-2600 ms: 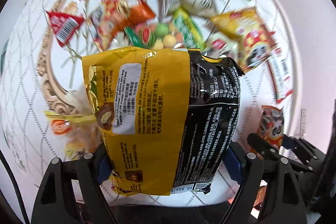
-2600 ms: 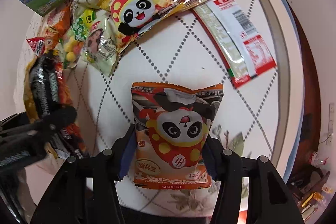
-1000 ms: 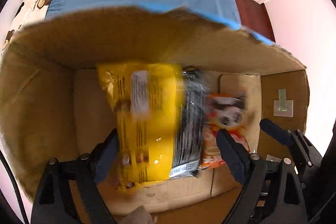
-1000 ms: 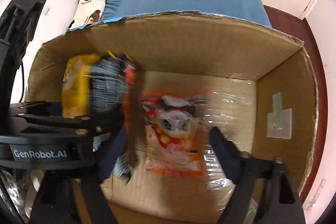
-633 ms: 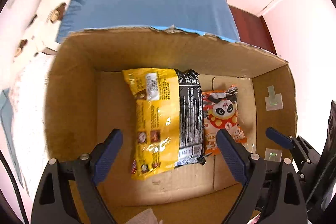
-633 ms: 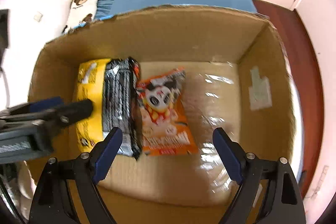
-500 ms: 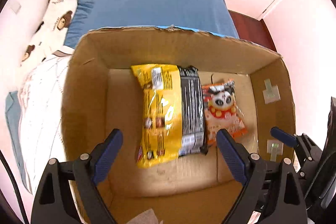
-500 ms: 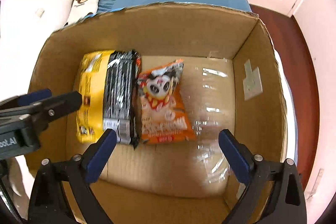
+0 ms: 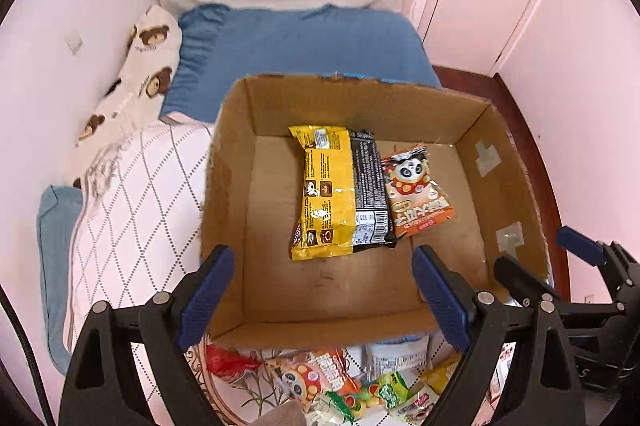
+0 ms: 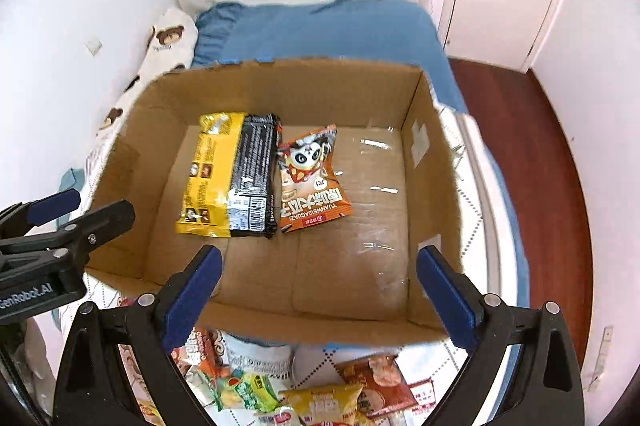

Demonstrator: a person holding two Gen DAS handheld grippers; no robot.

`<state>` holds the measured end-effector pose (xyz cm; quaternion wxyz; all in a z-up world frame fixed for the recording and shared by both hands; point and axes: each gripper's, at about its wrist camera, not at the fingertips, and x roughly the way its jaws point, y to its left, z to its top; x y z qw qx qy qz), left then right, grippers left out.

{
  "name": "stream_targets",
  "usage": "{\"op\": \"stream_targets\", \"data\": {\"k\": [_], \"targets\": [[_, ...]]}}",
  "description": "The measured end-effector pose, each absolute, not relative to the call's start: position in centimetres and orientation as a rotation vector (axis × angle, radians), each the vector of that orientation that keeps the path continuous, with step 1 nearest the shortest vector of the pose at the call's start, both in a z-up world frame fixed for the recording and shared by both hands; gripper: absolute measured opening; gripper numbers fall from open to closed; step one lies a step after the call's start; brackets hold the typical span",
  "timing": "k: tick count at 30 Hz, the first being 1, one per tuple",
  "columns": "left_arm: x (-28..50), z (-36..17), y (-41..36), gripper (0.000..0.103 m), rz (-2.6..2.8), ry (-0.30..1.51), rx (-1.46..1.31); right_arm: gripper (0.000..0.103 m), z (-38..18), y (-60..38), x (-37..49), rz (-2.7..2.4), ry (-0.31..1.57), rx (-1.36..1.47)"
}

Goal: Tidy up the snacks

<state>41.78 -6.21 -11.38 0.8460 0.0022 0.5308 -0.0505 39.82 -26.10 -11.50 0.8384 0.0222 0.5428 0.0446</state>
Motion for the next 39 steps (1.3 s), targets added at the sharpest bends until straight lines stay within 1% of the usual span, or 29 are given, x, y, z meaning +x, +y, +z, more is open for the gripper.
{"op": "stream_targets", "data": {"k": [9,12,15,18,22,23,24,25,26,28,32,34,36,38,39], "targets": [[35.8,-7.4,-6.0,0.091,-0.117,1.006,0.019,0.100,-6.5,-26.5,34.2,0.072,1.005,0.069],[33.8,-6.9,-5.7,0.091,-0.113,0.991,0.031,0.100,-5.9,-26.8,32.4,0.091,1.004,0.108],[31.8,-7.7,-4.5,0.091,-0.097,1.006,0.040,0.100,-6.3,-27.0,30.5,0.108,1.039,0.140],[29.3,-9.9,-2.1,0.091,-0.049,1.055,0.049,0.100,-8.5,-27.2,28.6,0.116,1.111,0.164],[25.9,-14.8,1.2,0.091,-0.001,1.196,0.037,0.098,-13.2,-28.7,26.1,0.091,1.225,0.279],[24.5,-16.7,2.2,0.091,0.009,1.255,0.023,0.096,-14.0,-29.1,25.7,0.089,1.240,0.312],[23.7,-18.0,2.6,0.091,0.009,1.290,0.015,0.091,-15.2,-29.6,25.0,0.079,1.254,0.354],[22.9,-19.3,3.0,0.091,0.012,1.324,0.011,0.083,-16.2,-30.1,24.4,0.063,1.269,0.373],[21.8,-21.3,3.4,0.091,0.015,1.380,0.008,0.079,-17.2,-30.3,23.9,0.055,1.283,0.386],[20.5,-23.7,3.3,0.091,-0.001,1.445,0.004,0.077,-18.4,-30.4,23.5,0.045,1.300,0.368],[19.4,-27.7,2.3,0.091,-0.026,1.530,0.010,0.077,-20.7,-29.2,24.1,0.036,1.317,0.204],[19.5,-28.7,1.8,0.091,-0.047,1.545,0.001,0.063,-21.6,-28.2,24.8,0.058,1.325,0.129],[19.7,-29.7,1.0,0.091,-0.057,1.556,0.019,0.062,-23.0,-26.8,25.7,0.081,1.351,0.055],[19.8,-30.4,0.4,0.082,-0.066,1.552,0.040,0.062,-24.9,-25.6,26.6,0.073,1.393,-0.037],[19.9,-30.8,0.2,0.069,-0.072,1.556,0.045,0.061,-25.5,-25.4,26.8,0.063,1.401,-0.055]]}}
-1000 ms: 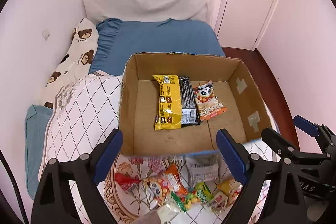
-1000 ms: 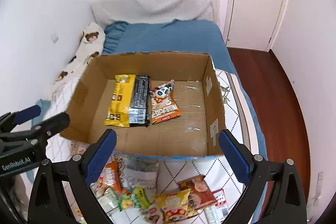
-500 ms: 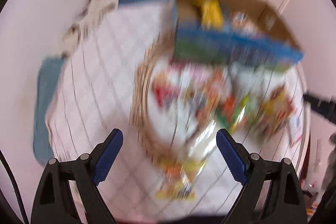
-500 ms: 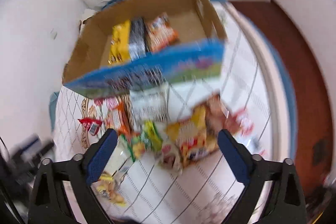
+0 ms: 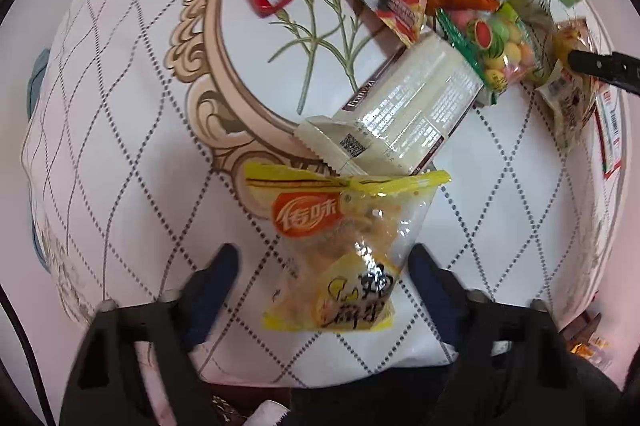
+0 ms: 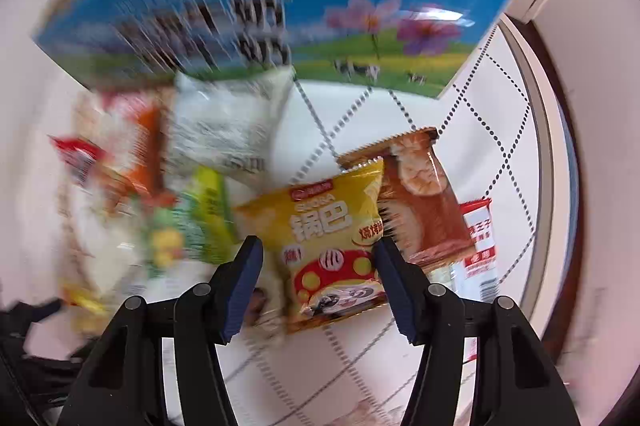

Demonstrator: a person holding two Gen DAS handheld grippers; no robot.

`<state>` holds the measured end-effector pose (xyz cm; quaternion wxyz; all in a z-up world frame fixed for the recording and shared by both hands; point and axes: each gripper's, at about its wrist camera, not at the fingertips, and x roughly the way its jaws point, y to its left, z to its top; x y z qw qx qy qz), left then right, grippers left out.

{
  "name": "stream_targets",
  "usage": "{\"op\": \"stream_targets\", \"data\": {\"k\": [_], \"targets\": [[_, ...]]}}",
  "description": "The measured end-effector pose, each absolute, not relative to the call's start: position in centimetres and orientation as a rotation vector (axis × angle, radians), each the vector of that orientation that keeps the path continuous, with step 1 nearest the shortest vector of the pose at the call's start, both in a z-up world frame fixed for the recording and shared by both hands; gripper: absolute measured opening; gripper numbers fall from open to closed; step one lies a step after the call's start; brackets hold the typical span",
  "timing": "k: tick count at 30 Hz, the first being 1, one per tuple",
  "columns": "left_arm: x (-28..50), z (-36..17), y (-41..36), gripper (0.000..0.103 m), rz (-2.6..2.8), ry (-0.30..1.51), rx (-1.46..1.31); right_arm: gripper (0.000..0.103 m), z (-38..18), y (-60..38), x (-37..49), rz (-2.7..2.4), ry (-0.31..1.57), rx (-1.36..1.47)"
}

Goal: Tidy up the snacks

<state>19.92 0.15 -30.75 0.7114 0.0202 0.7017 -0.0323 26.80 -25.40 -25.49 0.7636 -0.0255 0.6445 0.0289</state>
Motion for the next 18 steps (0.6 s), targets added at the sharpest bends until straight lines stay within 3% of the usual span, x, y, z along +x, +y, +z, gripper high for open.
{"op": "stream_targets", "data": {"k": [1,3,10,18], "targets": [[20.0,-31.1,0.0,0.053,-0.083,1.566,0.031,0.057,-26.0,-25.4,26.9,0.069,1.410,-0.054],[19.9,-31.4,0.1,0.048,-0.079,1.579,-0.006,0.055,-26.0,-25.7,26.7,0.067,1.423,-0.025],[18.5,-31.6,-1.1,0.045,-0.127,1.620,-0.154,0.050,-25.2,-29.0,22.5,0.054,1.486,0.168],[20.1,-31.7,-9.2,0.045,-0.259,1.619,-0.085,0.050,-26.8,-30.2,15.4,0.067,1.604,0.314]]}}
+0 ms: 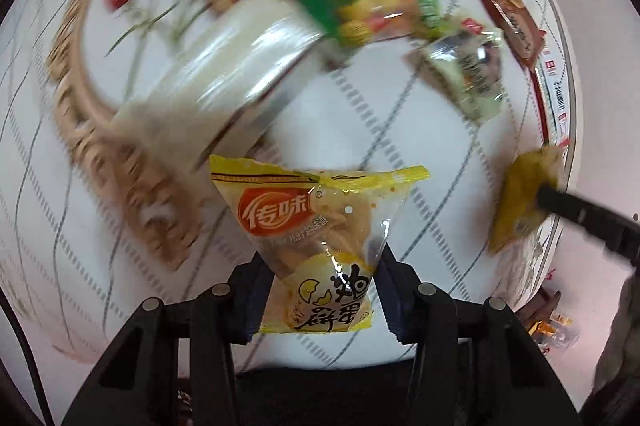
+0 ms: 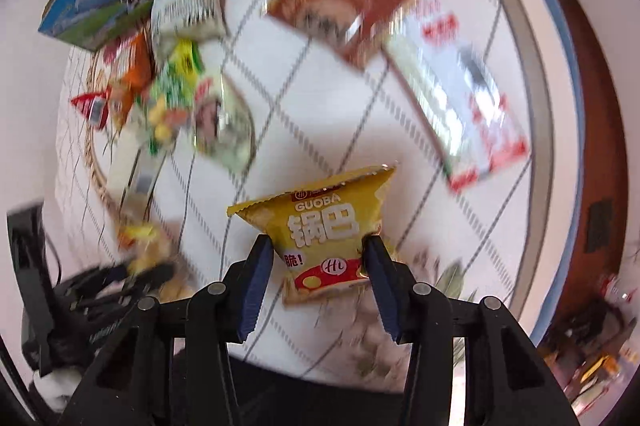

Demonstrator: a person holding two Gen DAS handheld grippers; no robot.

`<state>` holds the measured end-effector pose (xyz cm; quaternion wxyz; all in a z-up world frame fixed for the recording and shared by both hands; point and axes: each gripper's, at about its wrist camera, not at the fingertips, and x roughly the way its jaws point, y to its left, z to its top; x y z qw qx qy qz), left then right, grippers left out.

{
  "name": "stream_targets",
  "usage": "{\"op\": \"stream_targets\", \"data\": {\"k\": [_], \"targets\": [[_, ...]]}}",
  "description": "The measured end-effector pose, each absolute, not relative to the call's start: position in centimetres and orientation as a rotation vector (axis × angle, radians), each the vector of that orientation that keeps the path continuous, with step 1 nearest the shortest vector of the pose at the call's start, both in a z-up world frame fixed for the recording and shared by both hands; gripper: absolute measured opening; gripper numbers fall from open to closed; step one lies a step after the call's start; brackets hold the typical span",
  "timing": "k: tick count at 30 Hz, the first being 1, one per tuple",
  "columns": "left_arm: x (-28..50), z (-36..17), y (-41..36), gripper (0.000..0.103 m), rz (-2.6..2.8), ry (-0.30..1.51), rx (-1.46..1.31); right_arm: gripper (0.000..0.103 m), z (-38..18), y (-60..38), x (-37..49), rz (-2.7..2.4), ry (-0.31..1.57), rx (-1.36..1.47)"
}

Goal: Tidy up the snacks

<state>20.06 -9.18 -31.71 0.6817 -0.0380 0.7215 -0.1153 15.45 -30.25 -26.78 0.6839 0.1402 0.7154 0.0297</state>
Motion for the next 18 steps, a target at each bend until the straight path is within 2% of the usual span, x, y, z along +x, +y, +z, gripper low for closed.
{"op": "stream_targets", "data": {"k": [3,9,12,18], "targets": [[21.7,-31.7,-11.2,0.045,-0.281,1.614,-0.064,0.051,-27.3,-30.0,14.9,0.056,1.600,0.320],[22.7,-32.7,-11.6,0.056,-0.324,1.656,-0.104,0.063,-26.5,-30.5,15.3,0.052,1.581,0.280],[22.7,-33.7,-10.6,0.060,-0.340,1.687,-0.157,0.063,-26.8,-30.0,15.1,0.067,1.591,0.259],[22.5,-34.2,-10.0,0.061,-0.362,1.702,-0.155,0.065,-28.4,-28.3,15.6,0.057,1.613,0.213]]}}
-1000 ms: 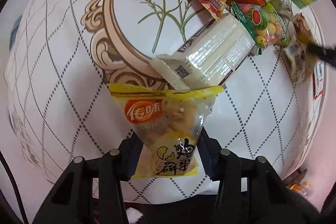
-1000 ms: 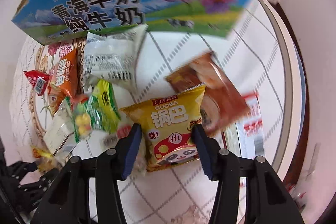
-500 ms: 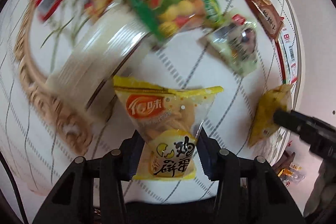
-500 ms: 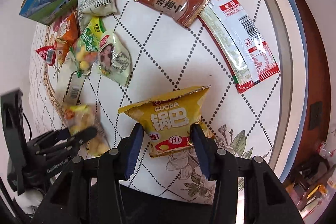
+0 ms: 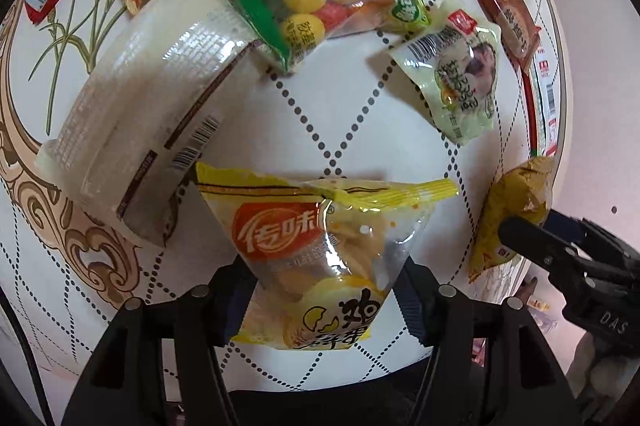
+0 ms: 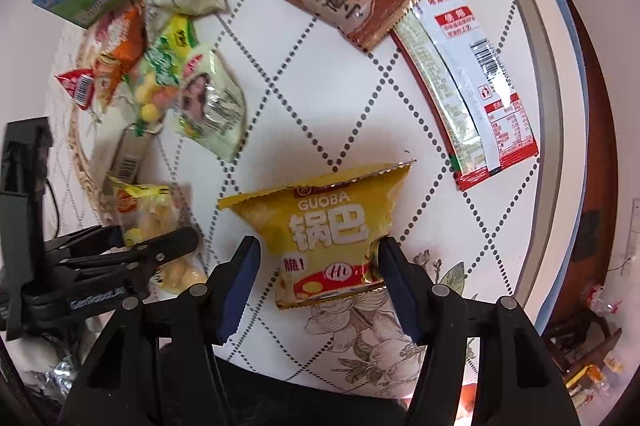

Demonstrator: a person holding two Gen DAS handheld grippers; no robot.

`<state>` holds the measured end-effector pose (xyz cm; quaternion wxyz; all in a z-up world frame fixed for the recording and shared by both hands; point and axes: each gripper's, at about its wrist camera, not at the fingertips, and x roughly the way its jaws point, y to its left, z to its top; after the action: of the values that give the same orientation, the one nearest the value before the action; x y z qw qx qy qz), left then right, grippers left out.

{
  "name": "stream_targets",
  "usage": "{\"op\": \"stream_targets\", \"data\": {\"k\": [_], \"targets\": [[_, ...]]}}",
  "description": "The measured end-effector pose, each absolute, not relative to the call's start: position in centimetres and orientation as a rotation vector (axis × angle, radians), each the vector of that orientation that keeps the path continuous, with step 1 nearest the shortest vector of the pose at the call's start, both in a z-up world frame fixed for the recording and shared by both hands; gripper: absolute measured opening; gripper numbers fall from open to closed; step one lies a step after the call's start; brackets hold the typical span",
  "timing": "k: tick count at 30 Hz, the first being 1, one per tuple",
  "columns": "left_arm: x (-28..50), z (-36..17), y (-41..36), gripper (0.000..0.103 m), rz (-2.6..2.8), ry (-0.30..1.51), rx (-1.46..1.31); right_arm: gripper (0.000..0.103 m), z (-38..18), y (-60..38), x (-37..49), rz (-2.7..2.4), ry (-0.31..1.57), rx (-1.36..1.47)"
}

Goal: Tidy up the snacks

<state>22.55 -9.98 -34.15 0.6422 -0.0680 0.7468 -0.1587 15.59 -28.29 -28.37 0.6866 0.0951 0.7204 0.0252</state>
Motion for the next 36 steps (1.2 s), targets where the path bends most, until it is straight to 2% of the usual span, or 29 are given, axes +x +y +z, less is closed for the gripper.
{"op": "stream_targets", "data": {"k": [6,10,11,12,13,17,22,23,24,25,27,28,36], "targets": [[20.9,-34.6,-10.2,0.060,-0.352,1.686,-0.158,0.067,-28.7,-28.2,15.8,0.071,1.610,0.225],[20.9,-32.6,-9.6,0.061,-0.359,1.615,-0.212,0.068,-27.9,-28.5,15.7,0.100,1.594,0.270],[21.0,-32.8,-9.6,0.061,-0.395,1.631,-0.224,0.072,-27.4,-29.3,15.6,0.116,1.589,0.268],[21.0,-33.1,-9.6,0.061,-0.412,1.647,-0.232,0.082,-27.2,-29.2,15.7,0.125,1.587,0.260],[20.8,-33.5,-9.4,0.061,-0.414,1.664,-0.235,0.086,-27.0,-29.2,15.7,0.130,1.585,0.248],[20.0,-34.3,-8.7,0.061,-0.399,1.692,-0.244,0.086,-26.9,-28.6,15.5,0.129,1.580,0.158],[19.4,-34.0,-8.8,0.061,-0.346,1.667,-0.238,0.085,-28.2,-28.3,15.6,0.120,1.588,0.189],[19.6,-33.7,-8.8,0.059,-0.329,1.647,-0.231,0.084,-28.4,-28.5,15.6,0.111,1.580,0.202],[19.4,-33.3,-9.0,0.050,-0.320,1.621,-0.215,0.074,-28.5,-28.9,15.4,0.102,1.576,0.207],[19.2,-33.1,-9.3,0.047,-0.315,1.616,-0.201,0.060,-28.7,-29.5,15.3,0.096,1.573,0.211],[18.9,-32.6,-9.5,0.043,-0.299,1.603,-0.181,0.057,-28.8,-29.8,15.4,0.081,1.558,0.229],[19.0,-32.2,-9.4,0.042,-0.284,1.593,-0.178,0.051,-28.7,-29.9,15.4,0.074,1.542,0.234],[20.2,-29.0,-9.1,0.038,-0.254,1.534,-0.174,0.047,-26.3,-30.8,16.5,0.079,1.483,0.269]]}}
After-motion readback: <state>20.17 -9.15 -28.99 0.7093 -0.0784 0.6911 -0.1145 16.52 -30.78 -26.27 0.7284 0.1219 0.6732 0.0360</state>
